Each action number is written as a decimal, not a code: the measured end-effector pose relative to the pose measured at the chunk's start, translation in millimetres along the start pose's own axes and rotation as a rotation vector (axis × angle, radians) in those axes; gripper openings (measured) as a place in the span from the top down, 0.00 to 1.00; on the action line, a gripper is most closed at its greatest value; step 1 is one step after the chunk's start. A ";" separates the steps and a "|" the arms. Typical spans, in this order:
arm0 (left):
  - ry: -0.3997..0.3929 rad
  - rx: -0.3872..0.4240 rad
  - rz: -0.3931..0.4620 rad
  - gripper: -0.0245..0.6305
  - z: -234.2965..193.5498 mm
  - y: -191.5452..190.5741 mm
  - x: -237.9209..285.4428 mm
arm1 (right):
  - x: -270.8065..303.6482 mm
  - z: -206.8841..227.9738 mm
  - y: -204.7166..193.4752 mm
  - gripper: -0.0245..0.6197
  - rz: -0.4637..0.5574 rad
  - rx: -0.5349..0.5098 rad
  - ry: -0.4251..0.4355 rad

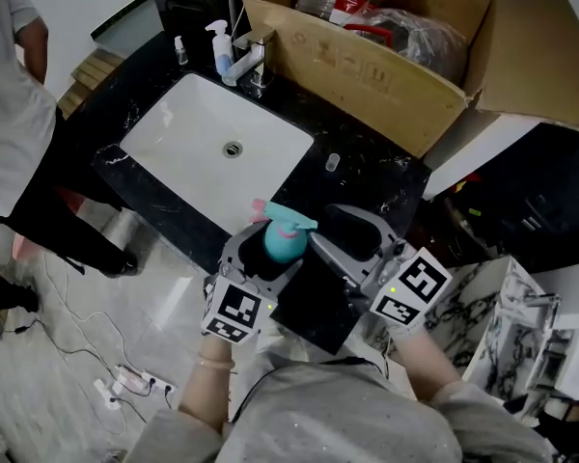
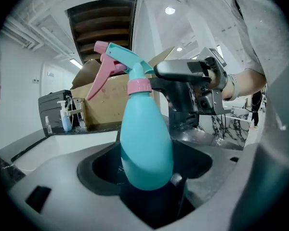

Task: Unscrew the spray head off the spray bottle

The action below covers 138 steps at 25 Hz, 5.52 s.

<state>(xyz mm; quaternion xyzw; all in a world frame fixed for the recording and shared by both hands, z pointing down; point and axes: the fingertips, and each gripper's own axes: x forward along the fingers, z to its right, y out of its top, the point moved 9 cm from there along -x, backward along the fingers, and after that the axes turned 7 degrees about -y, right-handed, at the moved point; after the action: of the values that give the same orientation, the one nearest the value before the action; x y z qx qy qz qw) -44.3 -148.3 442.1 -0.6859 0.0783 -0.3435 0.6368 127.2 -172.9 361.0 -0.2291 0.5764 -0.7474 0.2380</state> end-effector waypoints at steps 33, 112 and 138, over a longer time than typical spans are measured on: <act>0.014 -0.012 0.009 0.44 -0.4 2.4 0.0 | 1.9 -32.0 2.5 0.84 0.036 -0.177 0.006; 0.098 -0.002 0.304 0.95 10.1 39.9 -95.3 | -105.1 -82.0 64.3 0.85 0.091 -0.259 -0.327; 0.370 -0.174 0.312 0.95 134.8 -0.3 -197.2 | -177.6 -141.5 5.9 0.85 0.080 -0.216 -0.178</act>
<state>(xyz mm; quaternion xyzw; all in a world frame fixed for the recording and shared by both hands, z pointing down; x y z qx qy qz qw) -115.7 69.6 375.4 -0.6432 0.3276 -0.3525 0.5956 179.3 42.4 310.6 -0.2954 0.6387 -0.6477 0.2919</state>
